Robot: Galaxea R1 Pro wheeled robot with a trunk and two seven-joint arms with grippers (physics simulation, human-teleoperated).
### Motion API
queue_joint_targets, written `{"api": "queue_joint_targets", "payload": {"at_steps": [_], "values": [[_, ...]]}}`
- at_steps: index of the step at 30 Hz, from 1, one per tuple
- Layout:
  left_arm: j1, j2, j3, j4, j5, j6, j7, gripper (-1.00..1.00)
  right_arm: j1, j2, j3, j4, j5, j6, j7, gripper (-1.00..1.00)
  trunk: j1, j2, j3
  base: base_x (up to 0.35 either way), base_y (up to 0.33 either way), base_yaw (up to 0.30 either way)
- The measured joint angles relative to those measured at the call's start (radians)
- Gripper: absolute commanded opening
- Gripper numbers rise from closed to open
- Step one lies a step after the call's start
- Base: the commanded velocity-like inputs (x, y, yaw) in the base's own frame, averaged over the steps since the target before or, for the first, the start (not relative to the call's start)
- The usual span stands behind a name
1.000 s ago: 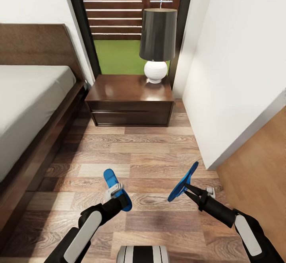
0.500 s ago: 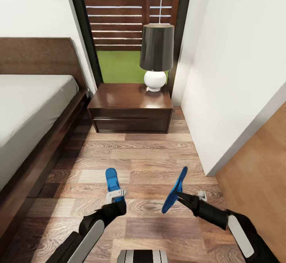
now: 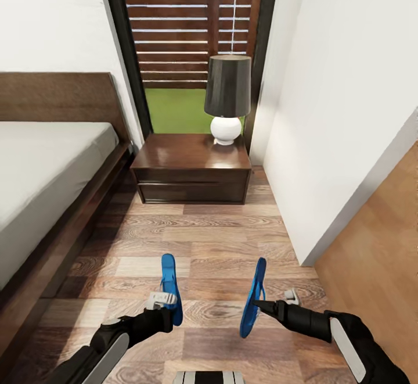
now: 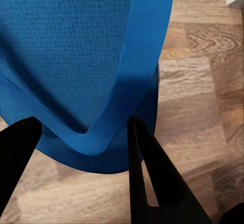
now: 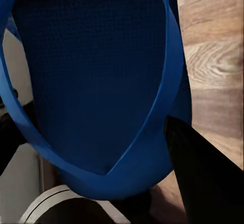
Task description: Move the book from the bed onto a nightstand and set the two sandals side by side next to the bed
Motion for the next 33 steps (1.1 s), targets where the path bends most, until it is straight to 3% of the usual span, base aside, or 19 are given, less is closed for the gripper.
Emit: {"api": "queue_joint_targets", "payload": {"at_steps": [2,6,8,17,20,21,22,23,25,33], "values": [[0.000,-0.002,0.000,0.010,-0.006,-0.001,-0.002,-1.00,0.000,-0.011,0.001,0.000,0.011,-0.001,0.001,-1.00,-0.001,0.000,0.008,0.000,0.000,0.000],[0.000,-0.006,0.000,0.026,-0.010,-0.001,-0.004,-1.00,0.003,-0.082,0.006,0.004,0.021,-0.002,0.001,-1.00,-0.003,0.001,0.023,0.000,0.000,0.000],[0.000,-0.013,0.002,0.048,-0.011,-0.001,-0.004,-1.00,0.006,-0.100,0.006,0.018,0.022,-0.002,0.002,-1.00,-0.004,0.002,0.031,0.000,0.000,0.000],[0.000,-0.031,0.006,0.064,-0.011,-0.001,-0.001,-1.00,0.008,-0.110,0.006,0.115,0.020,-0.004,0.001,-1.00,-0.008,0.004,0.066,0.000,0.000,0.000],[0.000,-0.034,0.003,0.065,-0.012,0.003,-0.001,-1.00,0.009,-0.110,0.007,0.256,0.030,-0.131,0.002,-1.00,-0.009,0.005,0.077,0.000,0.000,0.000],[0.000,-0.034,0.002,0.065,-0.011,0.004,-0.001,-1.00,0.009,-0.110,0.007,0.273,0.023,-0.135,0.002,-1.00,-0.009,0.005,0.081,0.000,0.000,0.000],[0.000,-0.039,0.000,0.066,-0.010,0.003,-0.001,-1.00,0.008,-0.110,0.004,0.385,0.009,-0.279,0.003,-1.00,-0.010,0.005,0.085,0.000,0.000,0.000],[0.000,-0.039,0.000,0.066,-0.012,0.003,-0.001,-1.00,0.009,-0.110,0.009,0.478,0.034,-0.338,0.004,-1.00,-0.010,0.005,0.089,0.000,0.000,0.000],[0.000,-0.039,-0.001,0.066,-0.012,0.003,-0.001,-1.00,0.008,-0.108,0.007,0.519,0.025,-0.416,0.003,-1.00,-0.011,0.006,0.097,0.000,0.000,0.000],[0.001,-0.035,-0.005,0.093,-0.011,0.005,-0.001,-1.00,0.008,-0.105,0.008,0.546,0.025,-0.448,0.003,-1.00,-0.015,0.008,0.128,0.000,0.000,0.000]]}}
